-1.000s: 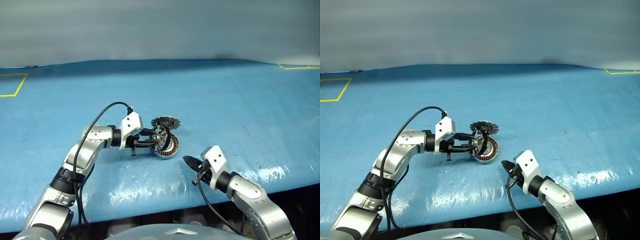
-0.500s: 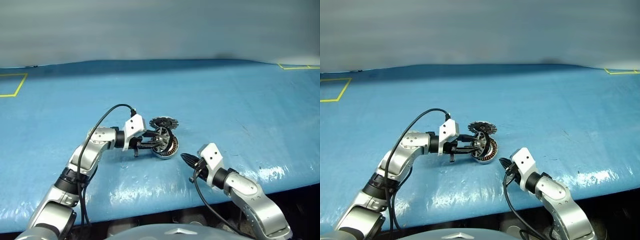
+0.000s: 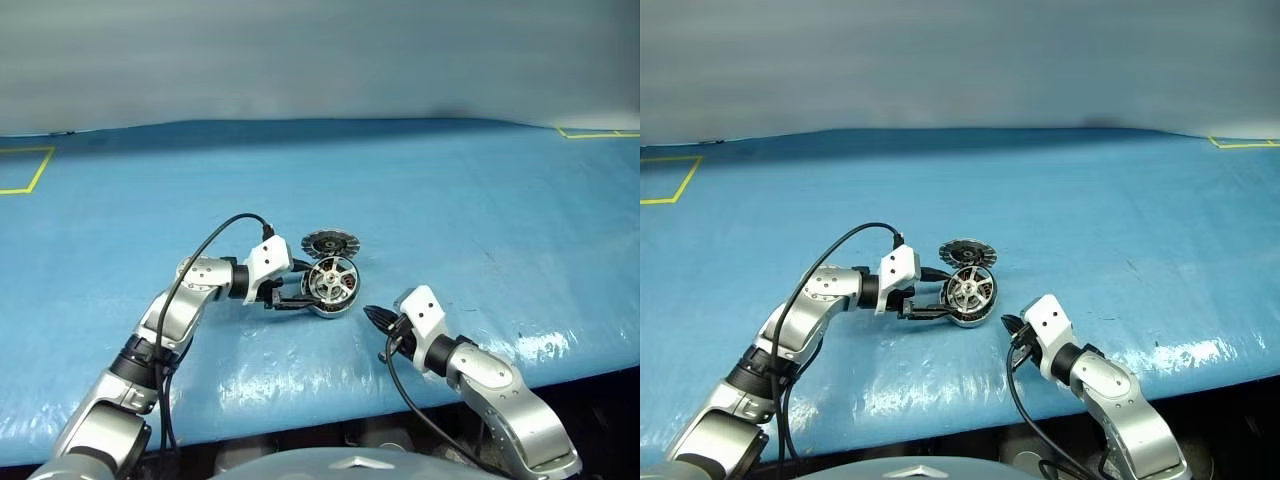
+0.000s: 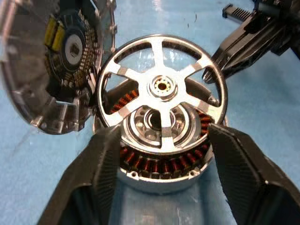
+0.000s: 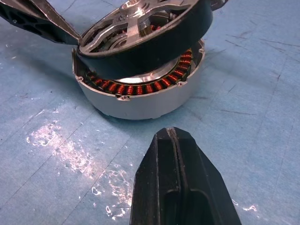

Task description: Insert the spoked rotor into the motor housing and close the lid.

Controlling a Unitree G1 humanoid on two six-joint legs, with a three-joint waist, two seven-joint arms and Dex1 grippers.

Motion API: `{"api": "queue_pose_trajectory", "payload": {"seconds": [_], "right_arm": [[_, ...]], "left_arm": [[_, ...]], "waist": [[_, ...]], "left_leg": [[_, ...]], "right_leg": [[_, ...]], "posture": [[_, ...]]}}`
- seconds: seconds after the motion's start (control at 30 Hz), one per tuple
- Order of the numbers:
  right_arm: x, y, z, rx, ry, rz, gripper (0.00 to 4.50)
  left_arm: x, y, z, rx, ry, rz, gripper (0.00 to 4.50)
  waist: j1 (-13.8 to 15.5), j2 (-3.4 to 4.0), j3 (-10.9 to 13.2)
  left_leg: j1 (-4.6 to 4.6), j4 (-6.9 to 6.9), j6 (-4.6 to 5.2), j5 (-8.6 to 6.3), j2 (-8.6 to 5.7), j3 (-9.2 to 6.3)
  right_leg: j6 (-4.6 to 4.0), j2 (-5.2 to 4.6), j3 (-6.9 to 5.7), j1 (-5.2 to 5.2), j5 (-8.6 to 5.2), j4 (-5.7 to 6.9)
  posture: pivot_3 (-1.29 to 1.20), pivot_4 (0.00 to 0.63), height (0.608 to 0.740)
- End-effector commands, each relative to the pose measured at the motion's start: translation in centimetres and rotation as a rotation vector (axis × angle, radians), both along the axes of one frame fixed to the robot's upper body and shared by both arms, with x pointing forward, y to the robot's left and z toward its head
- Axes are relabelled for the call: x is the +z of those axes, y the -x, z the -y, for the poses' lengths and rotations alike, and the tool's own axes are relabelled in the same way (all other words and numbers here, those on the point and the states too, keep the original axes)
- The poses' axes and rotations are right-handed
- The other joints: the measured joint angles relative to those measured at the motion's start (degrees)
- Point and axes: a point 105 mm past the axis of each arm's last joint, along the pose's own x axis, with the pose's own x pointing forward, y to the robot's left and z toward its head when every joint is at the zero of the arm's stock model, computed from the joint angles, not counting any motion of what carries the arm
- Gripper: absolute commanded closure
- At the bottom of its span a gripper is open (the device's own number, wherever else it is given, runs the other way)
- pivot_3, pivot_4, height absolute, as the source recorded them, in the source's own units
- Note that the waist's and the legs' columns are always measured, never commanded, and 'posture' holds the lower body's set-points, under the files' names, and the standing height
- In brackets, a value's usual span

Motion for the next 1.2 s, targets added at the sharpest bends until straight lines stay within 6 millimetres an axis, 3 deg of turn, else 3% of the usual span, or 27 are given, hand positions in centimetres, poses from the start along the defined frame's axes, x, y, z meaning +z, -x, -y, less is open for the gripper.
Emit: {"api": "queue_pose_trajectory", "payload": {"seconds": [0.03, 0.17, 0.27, 0.53, 0.67, 0.87, 1.03, 1.2], "right_arm": [[0.8, -0.1, -0.4, 0.012, -0.015, 0.04, 4.5], [0.9, -0.1, -0.4, 0.008, -0.02, 0.042, 4.5], [1.3, -0.2, -0.4, 0.005, -0.033, 0.053, 4.5], [1.9, -0.6, -0.2, 0.014, -0.036, 0.071, 4.5], [1.6, -0.7, -0.6, 0.03, -0.028, 0.066, 4.5], [1.5, -0.6, -0.7, 0.033, -0.019, 0.066, 4.5], [3.3, -0.8, -1.0, 0.013, -0.105, 0.119, 4.5], [4.7, -1.2, -2.7, 0.07, -0.146, 0.168, 4.5]], "left_arm": [[1.9, -0.5, 0.2, -0.005, 0.061, 0.062, 0.89], [4.4, -0.9, 0.1, 0.033, 0.174, 0.101, 0.89], [5.4, 0.0, 0.0, 0.009, 0.238, 0.067, 0.89], [4.9, 2.1, 0.0, -0.063, 0.179, 0.052, 0.89], [4.3, 1.3, 0.7, -0.037, 0.106, 0.098, 0.89], [3.2, 2.3, 1.5, -0.116, 0.044, 0.092, 0.89], [5.0, 2.4, 1.6, -0.108, 0.202, 0.091, 0.89], [4.1, 2.9, 0.3, -0.075, 0.228, 0.062, 0.89]], "waist": [[0.0, -0.01, 0.0], [0.0, -0.01, 0.0], [0.0, 0.0, 0.0], [0.0, 0.02, 0.0], [0.1, 0.01, 0.0], [0.0, 0.01, 0.1], [0.0, 0.02, 0.1], [-0.4, 0.06, 0.1]], "left_leg": [[0.0, 0.0, 0.0, 0.0, 0.0, 0.0], [-0.04, 0.0, 0.01, -0.01, 0.0, 0.0], [-0.05, -0.02, 0.01, 0.0, 0.01, 0.0], [-0.04, -0.03, -0.01, 0.0, 0.01, 0.0], [-0.04, -0.03, -0.01, 0.0, -0.02, -0.01], [-0.04, -0.09, 0.0, 0.0, -0.02, 0.01], [-0.04, -0.11, -0.01, 0.0, 0.0, 0.0], [-0.02, -0.13, -0.01, 0.01, 0.01, 0.02]], "right_leg": [[0.0, 0.0, 0.0, 0.0, 0.0, 0.0], [0.0, -0.01, 0.0, -0.02, 0.0, -0.02], [0.0, -0.01, -0.01, -0.04, 0.0, -0.02], [-0.01, -0.01, -0.01, -0.04, 0.0, -0.02], [0.0, -0.02, -0.01, -0.02, 0.0, -0.03], [-0.01, -0.01, 0.0, -0.05, -0.01, -0.05], [-0.03, 0.0, -0.01, -0.06, -0.02, -0.04], [-0.03, 0.0, 0.01, -0.08, -0.02, -0.04]], "posture": [[0.0, 0.15, 0.74], [0.0, 0.15, 0.74], [0.0, 0.15, 0.74], [0.0, 0.15, 0.74], [0.0, 0.15, 0.74], [0.0, 0.15, 0.74], [0.0, 0.15, 0.74], [0.0, 0.15, 0.74]]}}
